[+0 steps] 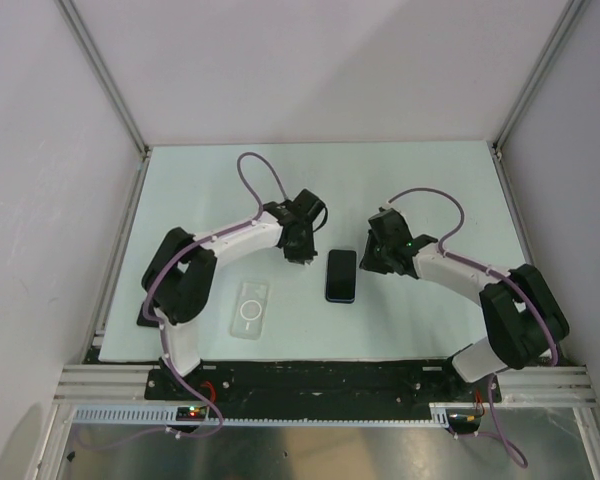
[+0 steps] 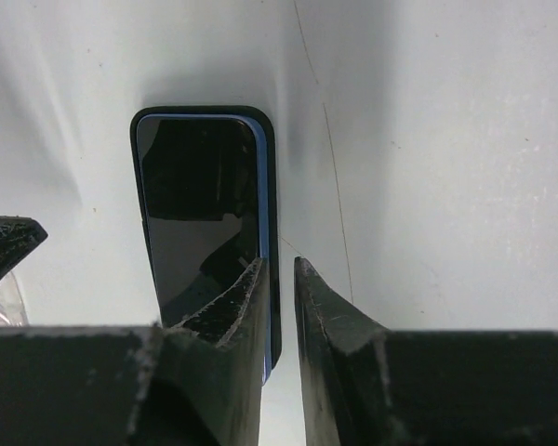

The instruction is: Put the phone into the phone case

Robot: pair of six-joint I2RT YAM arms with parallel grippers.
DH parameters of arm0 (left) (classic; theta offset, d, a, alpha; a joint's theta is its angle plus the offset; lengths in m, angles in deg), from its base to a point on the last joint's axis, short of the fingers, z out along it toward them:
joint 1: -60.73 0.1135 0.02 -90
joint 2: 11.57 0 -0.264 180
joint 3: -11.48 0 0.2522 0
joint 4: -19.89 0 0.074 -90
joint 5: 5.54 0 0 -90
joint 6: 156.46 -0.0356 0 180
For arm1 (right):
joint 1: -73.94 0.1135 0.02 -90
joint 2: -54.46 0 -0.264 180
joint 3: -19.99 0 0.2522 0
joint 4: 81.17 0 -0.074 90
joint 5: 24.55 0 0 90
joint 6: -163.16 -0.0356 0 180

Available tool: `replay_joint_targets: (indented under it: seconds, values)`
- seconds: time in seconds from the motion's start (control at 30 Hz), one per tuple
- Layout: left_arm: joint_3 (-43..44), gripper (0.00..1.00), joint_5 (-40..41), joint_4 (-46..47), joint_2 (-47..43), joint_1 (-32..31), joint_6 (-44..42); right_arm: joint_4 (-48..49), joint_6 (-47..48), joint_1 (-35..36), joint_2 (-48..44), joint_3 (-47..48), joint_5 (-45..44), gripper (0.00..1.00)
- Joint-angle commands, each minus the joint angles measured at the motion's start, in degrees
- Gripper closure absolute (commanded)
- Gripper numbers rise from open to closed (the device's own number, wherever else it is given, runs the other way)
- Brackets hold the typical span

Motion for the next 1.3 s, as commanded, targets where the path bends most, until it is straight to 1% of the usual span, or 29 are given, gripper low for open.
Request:
replay_joint_targets:
  seconds: [0.0, 0.23, 0.47, 0.9, 1.27]
  values:
    - [2.04, 0.83, -3.21, 4.49, 1.59, 0.28, -1.34, -0.79, 1.15, 1.12, 2.37, 3.47, -1.75, 0.78]
    - [3.16, 0.86, -5.48, 6.27, 4.20, -0.04, -1.07, -0.78, 1.68, 1.91, 4.64, 4.66, -2.09, 0.75]
    - [4.73, 0.87, -7.74, 6.71, 6.70, -1.13, -0.69, -0.47, 1.68, 2.21, 6.69, 5.60, -2.64, 0.74]
    - [5.82, 0.88, -8.47, 6.78, 9.00, -1.53, -0.65, -0.26, 1.98, 2.84, 9.02, 7.20, -3.05, 0.79]
    - [6.48, 0.88, -8.86, 6.81, 9.87, -1.57, -0.81, -0.65, 1.47, 4.07, 11.87, 8.62, -3.39, 0.81]
